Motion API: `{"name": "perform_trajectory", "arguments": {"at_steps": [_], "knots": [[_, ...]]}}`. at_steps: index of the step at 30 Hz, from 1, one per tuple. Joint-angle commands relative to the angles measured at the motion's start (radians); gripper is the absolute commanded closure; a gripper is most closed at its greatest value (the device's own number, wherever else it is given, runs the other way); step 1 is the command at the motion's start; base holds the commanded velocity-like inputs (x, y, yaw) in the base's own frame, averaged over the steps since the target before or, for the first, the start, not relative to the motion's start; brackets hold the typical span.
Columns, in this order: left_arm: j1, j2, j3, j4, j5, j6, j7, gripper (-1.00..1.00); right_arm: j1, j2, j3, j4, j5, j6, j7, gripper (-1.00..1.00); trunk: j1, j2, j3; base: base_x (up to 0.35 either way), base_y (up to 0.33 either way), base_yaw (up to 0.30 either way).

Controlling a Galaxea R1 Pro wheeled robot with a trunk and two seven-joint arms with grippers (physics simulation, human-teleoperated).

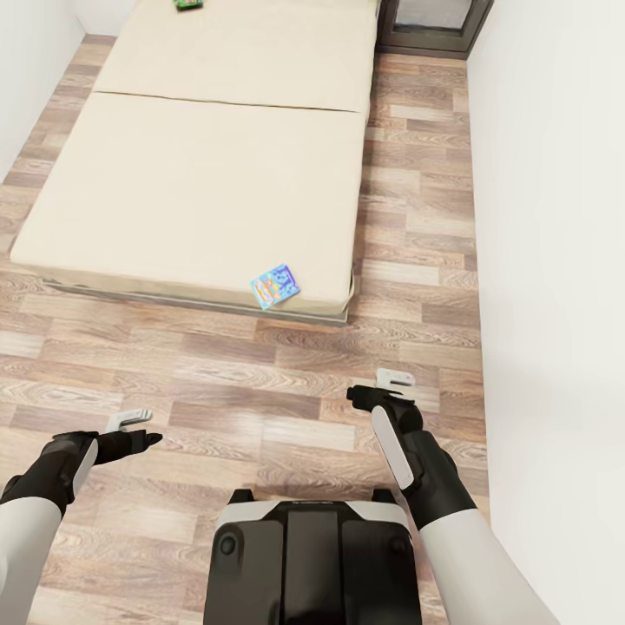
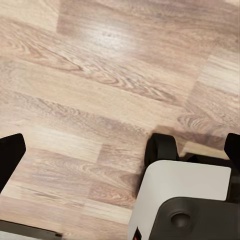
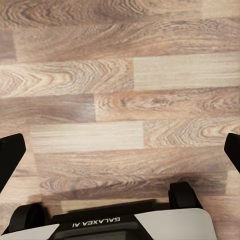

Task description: Put all the toys in the child's room - the three board games (two on the bed and one on the table), the two jigsaw puzzles on the table, and the tennis ball on the table - inside the toy box on the table in the child's room.

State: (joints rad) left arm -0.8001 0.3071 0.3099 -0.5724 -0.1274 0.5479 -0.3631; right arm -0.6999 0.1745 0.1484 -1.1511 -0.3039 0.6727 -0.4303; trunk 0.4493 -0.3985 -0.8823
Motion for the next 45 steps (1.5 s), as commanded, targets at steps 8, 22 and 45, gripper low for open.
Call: {"name": "perform_trajectory", "arguments": {"at_steps": [8,22,45], "knots": [[0.0,-0.001,0.005,-0.001,-0.011,0.004,-0.008,-1.0,-0.001,0.0,0.0,0.02,-0.011,-0.001,-0.01,-1.0,0.001,-0.002,0.012,0.0,0.0,0.007],[-0.001,-0.001,0.005,-0.001,-0.01,0.004,-0.008,-1.0,-0.001,0.0,0.002,0.024,-0.009,-0.008,-0.01,-1.0,0.001,-0.002,0.033,0.0,0.0,0.106],[-0.001,0.0,0.005,-0.001,-0.009,0.003,-0.014,-1.0,0.0,0.0,0.001,0.027,-0.011,-0.008,-0.011,-1.0,0.001,-0.002,0.067,-0.015,-0.027,0.125]]}}
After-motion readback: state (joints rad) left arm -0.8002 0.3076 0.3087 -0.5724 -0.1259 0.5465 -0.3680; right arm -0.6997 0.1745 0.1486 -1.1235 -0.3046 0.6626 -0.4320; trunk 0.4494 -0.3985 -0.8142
